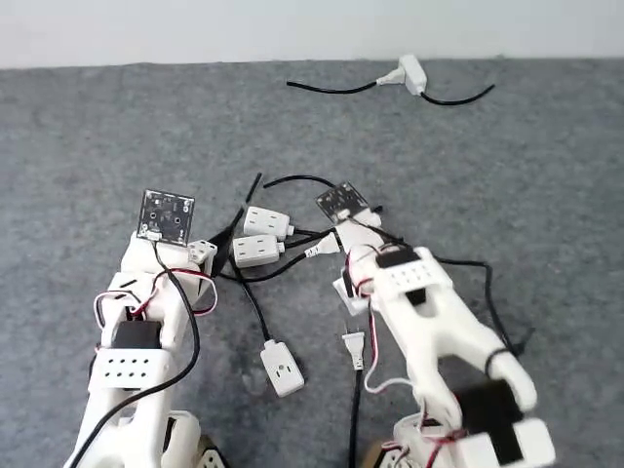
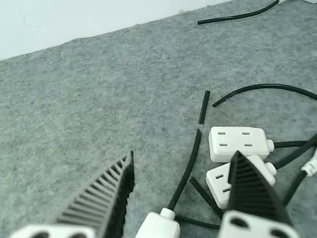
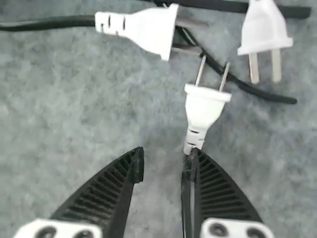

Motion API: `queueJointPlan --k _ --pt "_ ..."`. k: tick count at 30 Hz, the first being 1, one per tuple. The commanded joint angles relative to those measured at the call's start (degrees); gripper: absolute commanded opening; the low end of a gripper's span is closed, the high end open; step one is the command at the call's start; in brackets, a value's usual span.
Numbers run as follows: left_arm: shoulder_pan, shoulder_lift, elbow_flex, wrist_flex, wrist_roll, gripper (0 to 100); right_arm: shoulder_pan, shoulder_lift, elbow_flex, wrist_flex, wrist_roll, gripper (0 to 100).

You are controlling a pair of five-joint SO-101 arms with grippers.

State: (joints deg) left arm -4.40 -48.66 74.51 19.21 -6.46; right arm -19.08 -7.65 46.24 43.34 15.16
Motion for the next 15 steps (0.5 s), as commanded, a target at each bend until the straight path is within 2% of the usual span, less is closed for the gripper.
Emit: queueJointPlan --k 1,6,15 --pt "-0.3 -1.7 -1.9 -1.7 0.4 30 2.6 3.9 -7.0 -0.3 -0.1 14.9" --pt "-0.3 -1.5 -1.9 -1.8 0.4 30 3.2 3.7 -7.8 4.4 -0.6 14.9" --pt "-0.3 -1.4 -1.9 -1.8 0.4 30 3.4 1.3 -7.8 -2.0 -0.2 14.7"
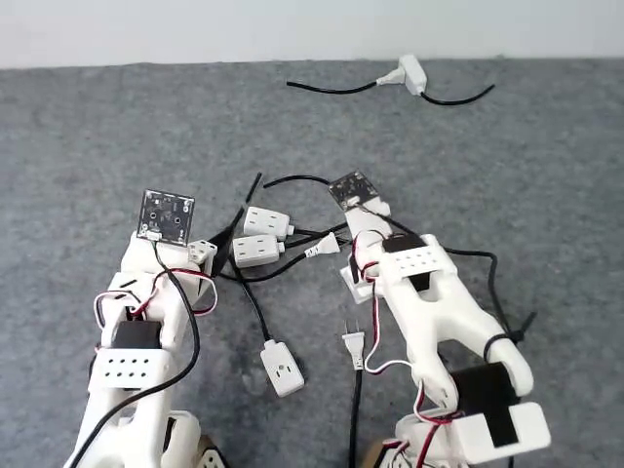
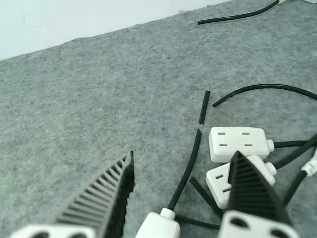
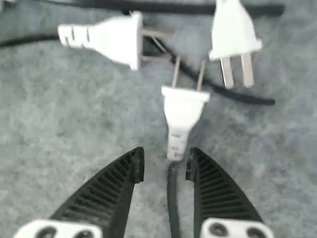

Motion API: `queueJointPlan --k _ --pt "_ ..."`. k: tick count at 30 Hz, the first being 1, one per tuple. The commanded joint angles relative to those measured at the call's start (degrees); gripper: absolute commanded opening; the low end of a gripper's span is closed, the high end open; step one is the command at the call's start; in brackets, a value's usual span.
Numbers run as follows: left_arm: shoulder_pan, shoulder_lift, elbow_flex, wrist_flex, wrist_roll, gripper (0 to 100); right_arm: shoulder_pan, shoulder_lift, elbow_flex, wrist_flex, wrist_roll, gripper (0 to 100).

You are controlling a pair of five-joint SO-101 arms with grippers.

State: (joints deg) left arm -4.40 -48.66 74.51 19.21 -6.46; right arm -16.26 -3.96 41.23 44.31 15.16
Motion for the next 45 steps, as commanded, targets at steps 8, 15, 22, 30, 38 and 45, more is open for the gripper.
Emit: queueJointPlan --k 8,15,22,30,38,45 --pt "-0.3 -1.3 -1.9 -1.8 0.4 30 0.9 2.5 -4.2 -4.9 -0.1 14.7" --pt "-0.3 -1.3 -1.9 -1.8 0.4 30 1.0 8.7 -10.7 -1.5 -0.4 14.7" --pt "-0.3 -1.3 -1.9 -1.8 0.4 30 0.8 16.5 -18.5 5.0 -0.2 0.8" --pt "-0.3 -1.8 -1.9 -1.4 0.8 30 0.5 16.9 -21.6 10.8 3.2 0.9" --pt "2.9 -18.5 -0.7 10.2 3.9 30 -5.1 -10.0 -28.6 25.5 10.0 0.8" --pt "8.8 -53.6 -0.7 31.9 1.7 30 -14.5 -31.0 -23.6 28.3 9.4 0.8"
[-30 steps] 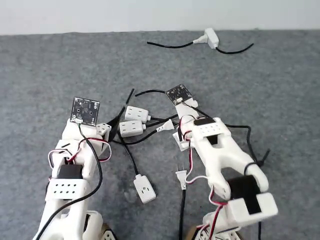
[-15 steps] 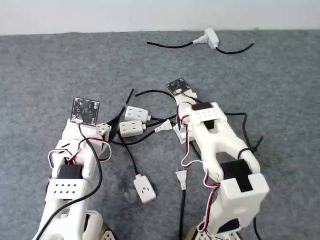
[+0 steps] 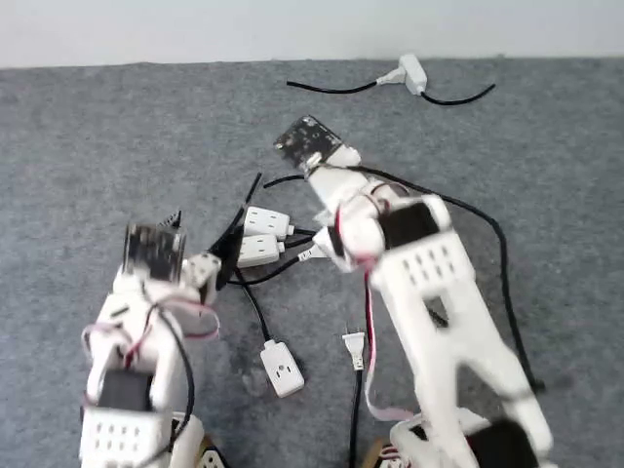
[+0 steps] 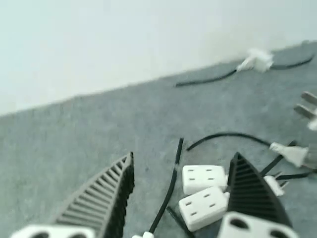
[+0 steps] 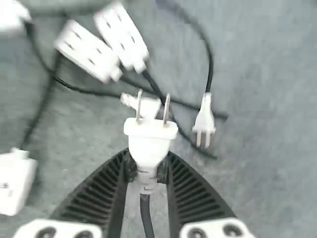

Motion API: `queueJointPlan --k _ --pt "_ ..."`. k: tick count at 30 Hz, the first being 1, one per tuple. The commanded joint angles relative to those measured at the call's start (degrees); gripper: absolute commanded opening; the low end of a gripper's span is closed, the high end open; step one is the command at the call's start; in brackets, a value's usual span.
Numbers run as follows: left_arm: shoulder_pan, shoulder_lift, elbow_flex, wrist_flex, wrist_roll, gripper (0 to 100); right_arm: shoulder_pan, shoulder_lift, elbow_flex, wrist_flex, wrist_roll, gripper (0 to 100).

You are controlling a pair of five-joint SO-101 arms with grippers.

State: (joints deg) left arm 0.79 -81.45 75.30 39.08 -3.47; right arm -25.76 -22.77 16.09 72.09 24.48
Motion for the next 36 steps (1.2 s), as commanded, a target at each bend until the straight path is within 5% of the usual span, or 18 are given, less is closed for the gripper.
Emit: queueJointPlan --k 1,6,31,36 --pt "5.1 -24.4 -1.4 14.1 -2.3 30 -7.1 -14.5 2.5 0.4 0.1 0.8" --pt "7.5 -18.1 -2.8 13.6 -2.3 30 -16.0 -21.0 7.9 0.5 -0.2 0.8" --pt "8.1 -22.9 -9.5 20.9 -2.3 30 -16.0 -21.9 17.5 -7.0 -0.1 0.8" --pt "13.3 -22.9 -11.0 23.8 -2.9 30 -16.1 -22.0 17.5 -6.6 -0.2 0.8"
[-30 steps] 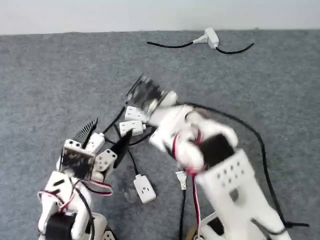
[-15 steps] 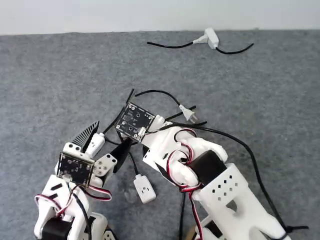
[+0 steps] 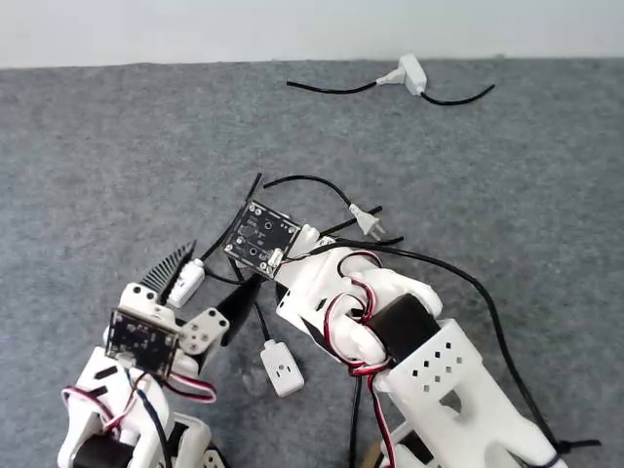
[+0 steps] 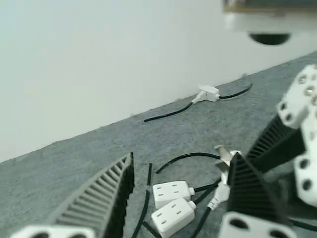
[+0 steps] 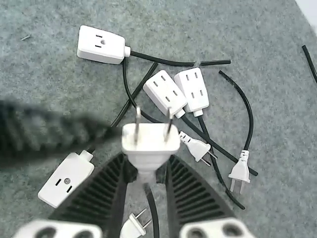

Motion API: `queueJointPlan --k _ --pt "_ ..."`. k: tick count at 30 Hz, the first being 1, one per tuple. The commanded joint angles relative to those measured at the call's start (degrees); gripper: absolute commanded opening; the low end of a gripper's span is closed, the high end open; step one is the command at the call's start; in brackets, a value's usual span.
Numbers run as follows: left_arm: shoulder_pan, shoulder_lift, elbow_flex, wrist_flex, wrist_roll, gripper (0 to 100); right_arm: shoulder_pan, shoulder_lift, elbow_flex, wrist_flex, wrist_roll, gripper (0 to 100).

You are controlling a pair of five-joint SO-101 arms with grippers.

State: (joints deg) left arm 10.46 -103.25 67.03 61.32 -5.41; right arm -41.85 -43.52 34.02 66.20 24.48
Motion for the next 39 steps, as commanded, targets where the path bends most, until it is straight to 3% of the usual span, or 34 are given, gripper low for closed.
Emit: queueJointPlan --k 1,9,16,39 --pt "4.1 -1.1 -1.9 0.8 -1.6 30 -0.2 -1.4 -0.4 -0.6 -0.2 0.8" --pt "4.1 -0.9 2.2 -2.8 -2.4 30 -1.4 -2.0 -0.6 1.8 -0.2 0.8" --pt "-1.1 -0.8 8.9 -10.0 -2.1 30 -4.4 -3.6 -0.9 4.0 -0.2 0.8" --pt "2.5 -0.8 11.9 -11.4 -1.9 30 -2.2 -11.7 -1.3 7.3 -1.9 0.8"
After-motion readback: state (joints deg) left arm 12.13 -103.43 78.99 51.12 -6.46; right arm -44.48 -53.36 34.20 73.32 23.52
